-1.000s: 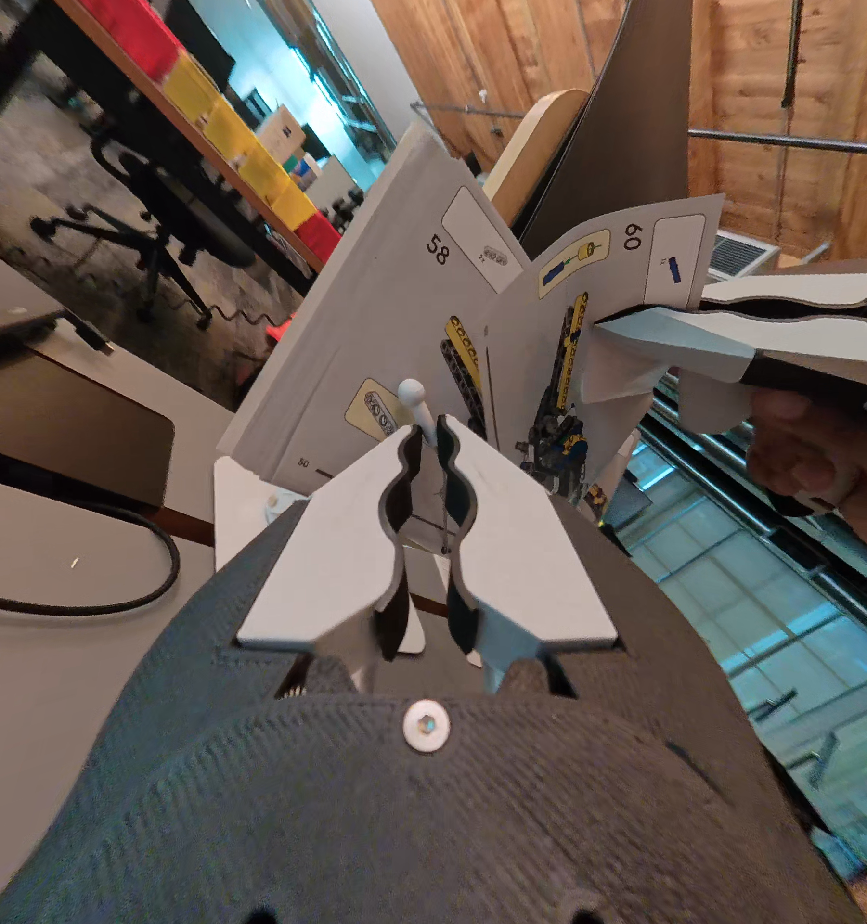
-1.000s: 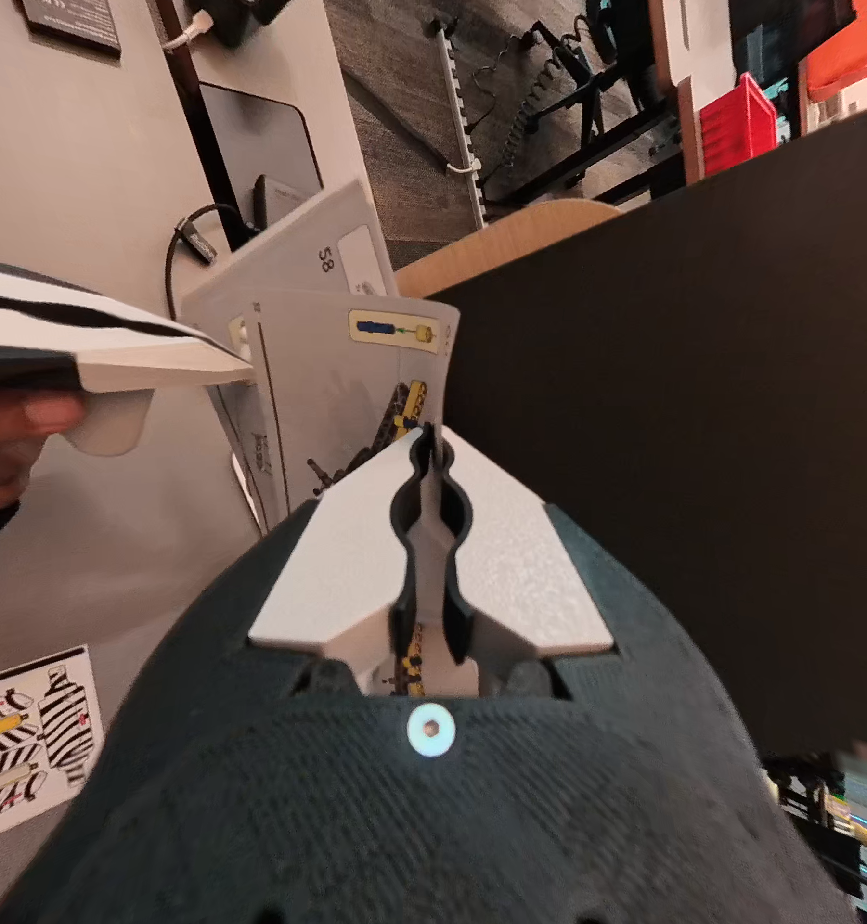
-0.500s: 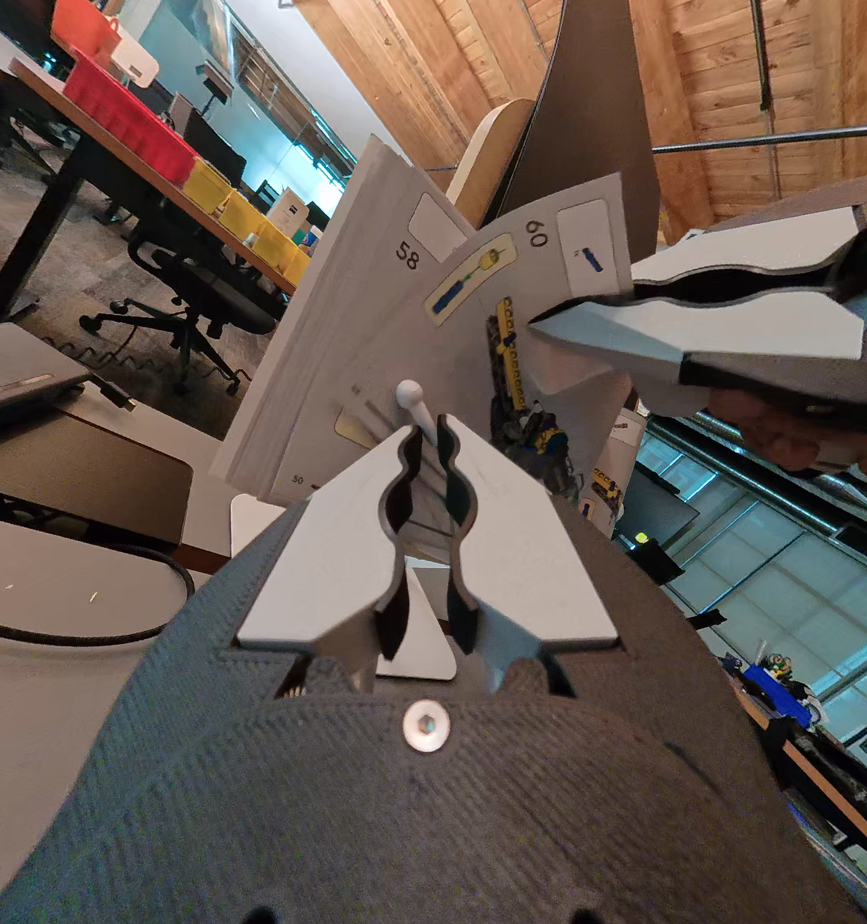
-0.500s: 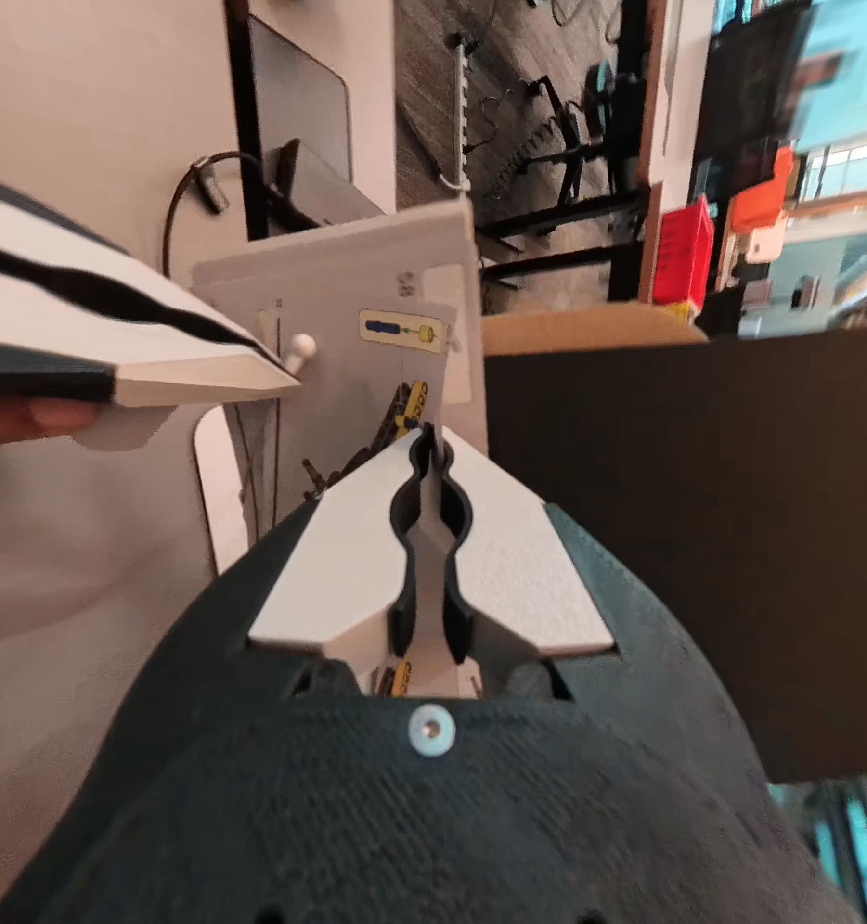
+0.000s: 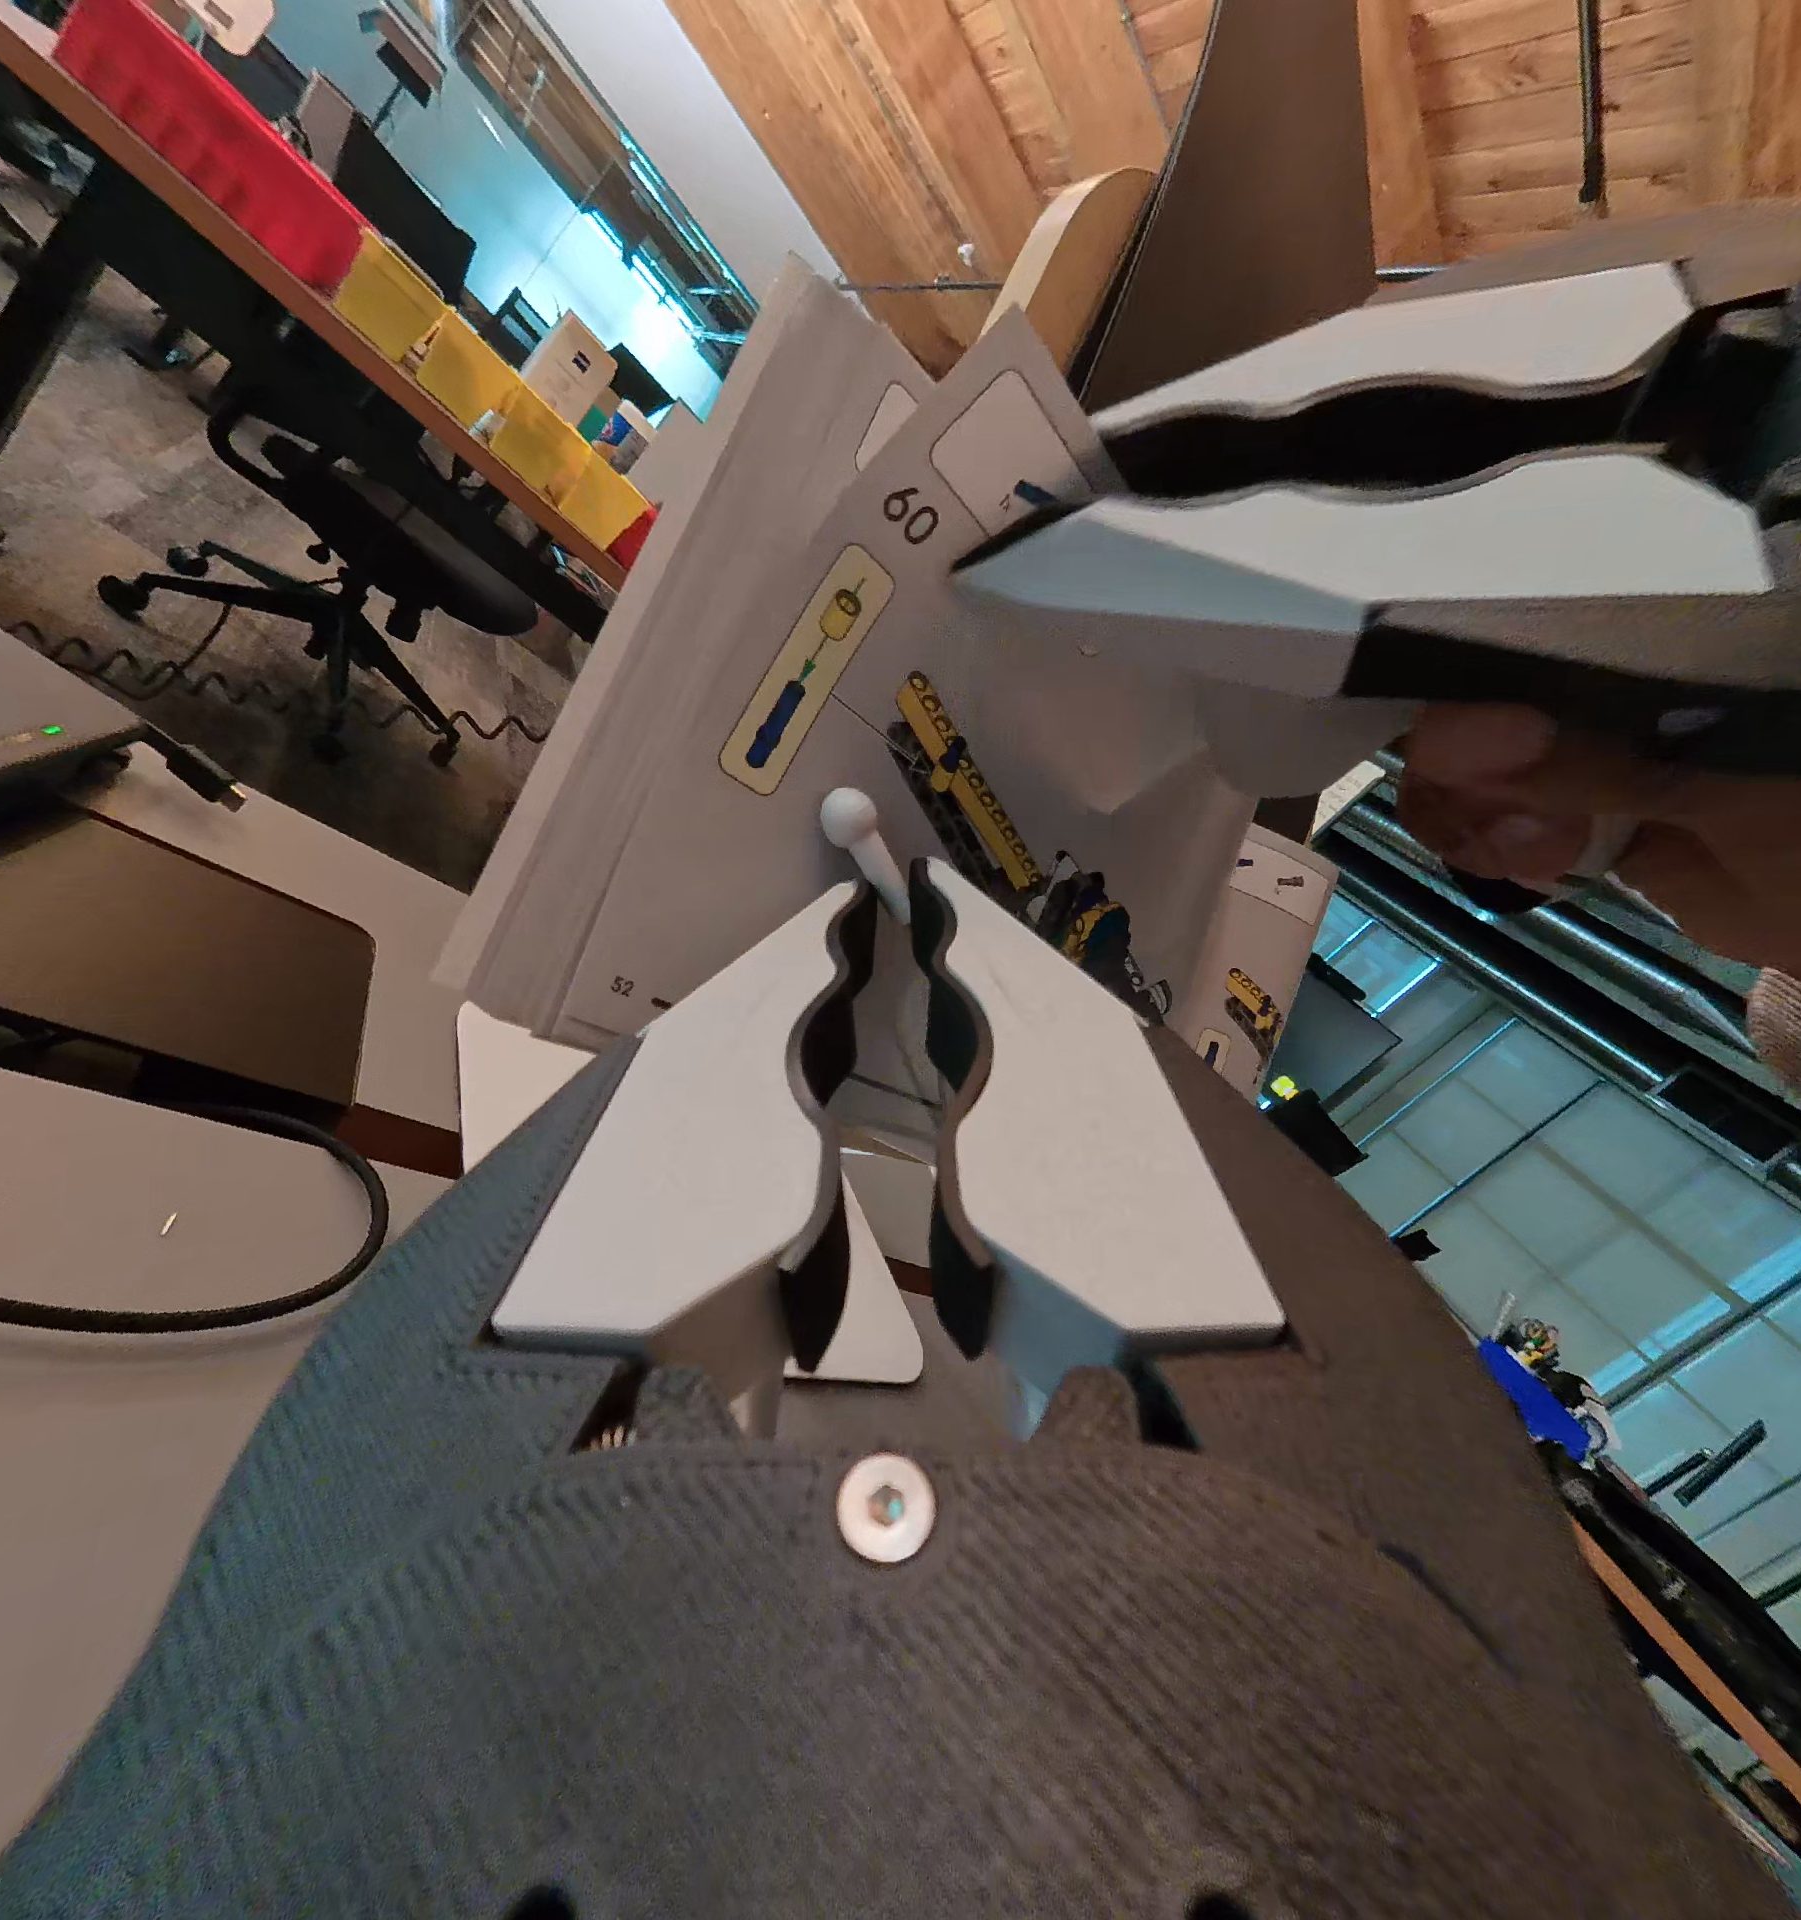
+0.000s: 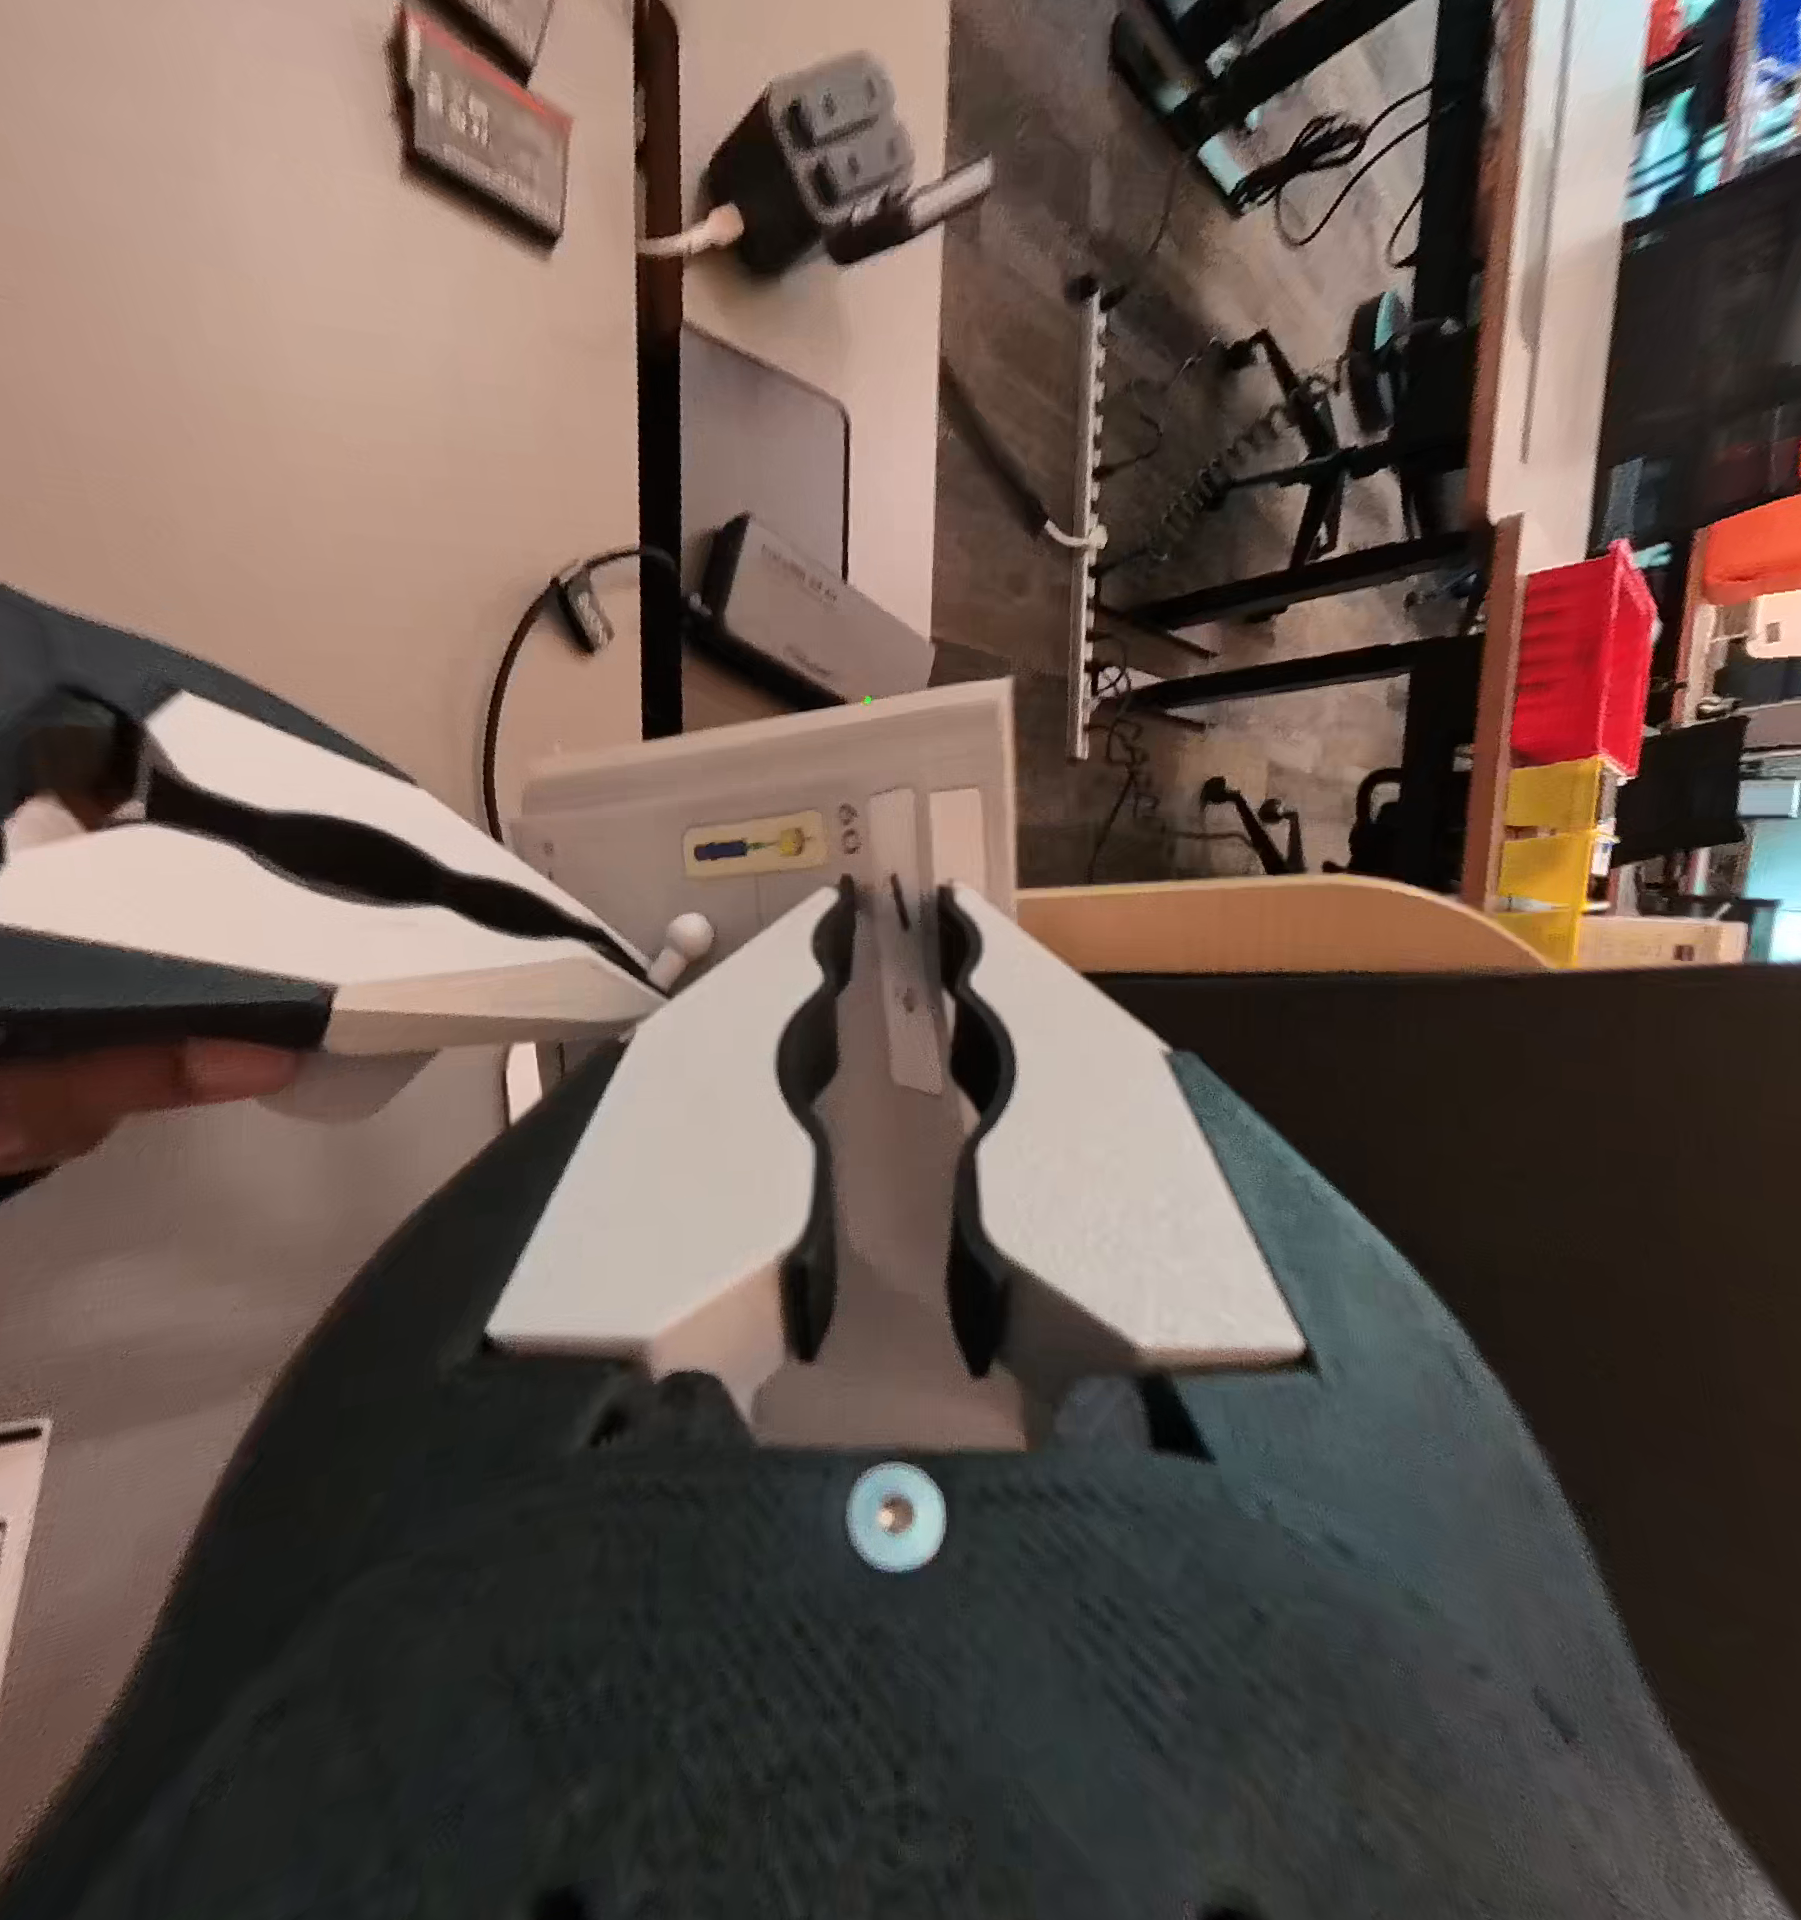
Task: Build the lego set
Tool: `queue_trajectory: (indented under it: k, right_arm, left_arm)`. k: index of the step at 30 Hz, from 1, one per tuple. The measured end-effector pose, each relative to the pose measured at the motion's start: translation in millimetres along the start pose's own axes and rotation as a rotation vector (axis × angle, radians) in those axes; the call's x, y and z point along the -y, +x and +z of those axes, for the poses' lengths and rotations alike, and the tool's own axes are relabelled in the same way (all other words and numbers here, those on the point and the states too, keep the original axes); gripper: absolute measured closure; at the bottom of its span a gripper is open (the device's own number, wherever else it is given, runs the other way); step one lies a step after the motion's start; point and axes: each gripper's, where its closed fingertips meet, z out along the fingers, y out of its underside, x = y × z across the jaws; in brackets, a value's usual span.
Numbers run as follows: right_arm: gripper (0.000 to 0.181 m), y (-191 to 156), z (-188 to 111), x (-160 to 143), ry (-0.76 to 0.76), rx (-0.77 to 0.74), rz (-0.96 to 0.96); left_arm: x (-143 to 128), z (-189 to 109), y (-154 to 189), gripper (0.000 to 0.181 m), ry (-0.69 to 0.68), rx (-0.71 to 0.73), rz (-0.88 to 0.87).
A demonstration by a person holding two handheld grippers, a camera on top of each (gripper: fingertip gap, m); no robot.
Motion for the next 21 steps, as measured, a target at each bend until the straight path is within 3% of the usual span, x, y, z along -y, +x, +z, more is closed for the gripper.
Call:
queue_trajectory:
  k: [6,9,13,18,21]
  right_arm:
    - [0.15,7.9,-41.8,17.6,0.278,0.017,0.251]
    - [0.146,12.2,-68.2,-2.2,0.331,-0.014,0.424]
    - [0.142,-7.2,-125.3,-35.1,0.368,-0.069,0.608]
    - [0.144,-75.9,-202.6,-71.4,0.38,-0.18,0.703]
    - [0.143,-128.0,-232.0,-91.3,0.425,-0.199,0.835]
  left_arm:
    - [-0.9,1.5,-2.4,0.174,-0.016,0.003,-0.031]
    - [0.2,1.1,-2.3,0.174,-0.024,0.007,-0.044]
    - [28.8,-10.3,-6.9,0.155,0.055,0.08,-0.057]
    - [111.6,-51.7,63.2,0.148,0.177,-0.068,-0.012]
    - [132.7,-87.9,118.1,0.148,0.213,-0.147,0.111]
